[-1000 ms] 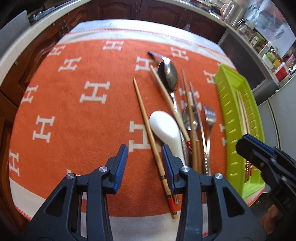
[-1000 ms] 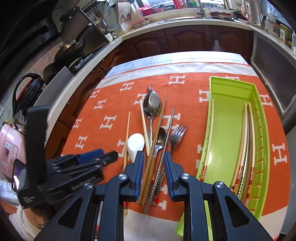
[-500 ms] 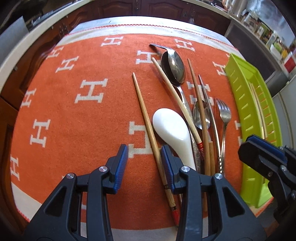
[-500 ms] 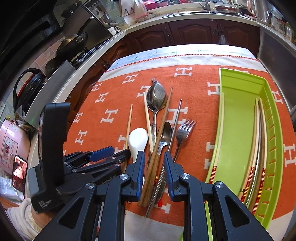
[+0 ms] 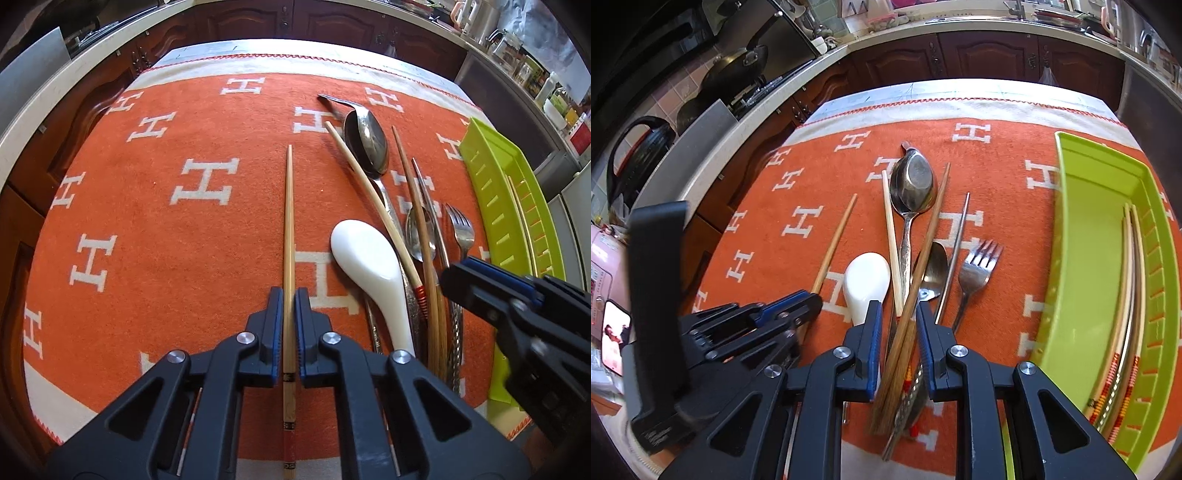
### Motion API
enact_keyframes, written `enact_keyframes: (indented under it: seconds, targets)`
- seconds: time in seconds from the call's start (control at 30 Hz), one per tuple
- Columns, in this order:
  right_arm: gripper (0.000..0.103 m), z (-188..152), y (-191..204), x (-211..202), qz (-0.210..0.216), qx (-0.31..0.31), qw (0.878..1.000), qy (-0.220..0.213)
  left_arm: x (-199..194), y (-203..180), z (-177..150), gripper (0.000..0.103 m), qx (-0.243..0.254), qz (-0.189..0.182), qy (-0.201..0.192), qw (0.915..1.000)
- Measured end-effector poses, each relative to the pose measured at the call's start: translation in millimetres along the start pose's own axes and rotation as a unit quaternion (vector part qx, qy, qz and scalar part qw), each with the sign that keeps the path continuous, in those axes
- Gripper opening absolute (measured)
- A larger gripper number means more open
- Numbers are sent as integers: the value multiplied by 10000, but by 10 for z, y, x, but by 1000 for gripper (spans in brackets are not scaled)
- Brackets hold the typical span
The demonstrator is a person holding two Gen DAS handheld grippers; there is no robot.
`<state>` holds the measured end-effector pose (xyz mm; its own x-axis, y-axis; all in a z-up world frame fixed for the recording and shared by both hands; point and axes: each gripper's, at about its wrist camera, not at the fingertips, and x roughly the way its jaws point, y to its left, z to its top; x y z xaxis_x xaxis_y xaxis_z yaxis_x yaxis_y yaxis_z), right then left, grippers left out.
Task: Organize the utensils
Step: 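Grasp a wooden chopstick with the left tool while the right tool grasps another wooden chopstick, then carry both chopsticks into the green tray and open both tools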
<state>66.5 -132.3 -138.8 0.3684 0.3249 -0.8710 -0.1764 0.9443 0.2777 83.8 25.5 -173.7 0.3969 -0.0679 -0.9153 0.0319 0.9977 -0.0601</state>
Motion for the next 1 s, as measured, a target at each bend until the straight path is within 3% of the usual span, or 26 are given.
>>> enact_keyframes:
  seconds: [0.53,1.0]
  targets:
    - [8,193,21,425,-464,115,9986,206,7,143,38,4,-120,-411,33,9991]
    - [6,185,-152,-36,-93,721,9973,-34,-283,256,156,4,-303,-614,-64,9976]
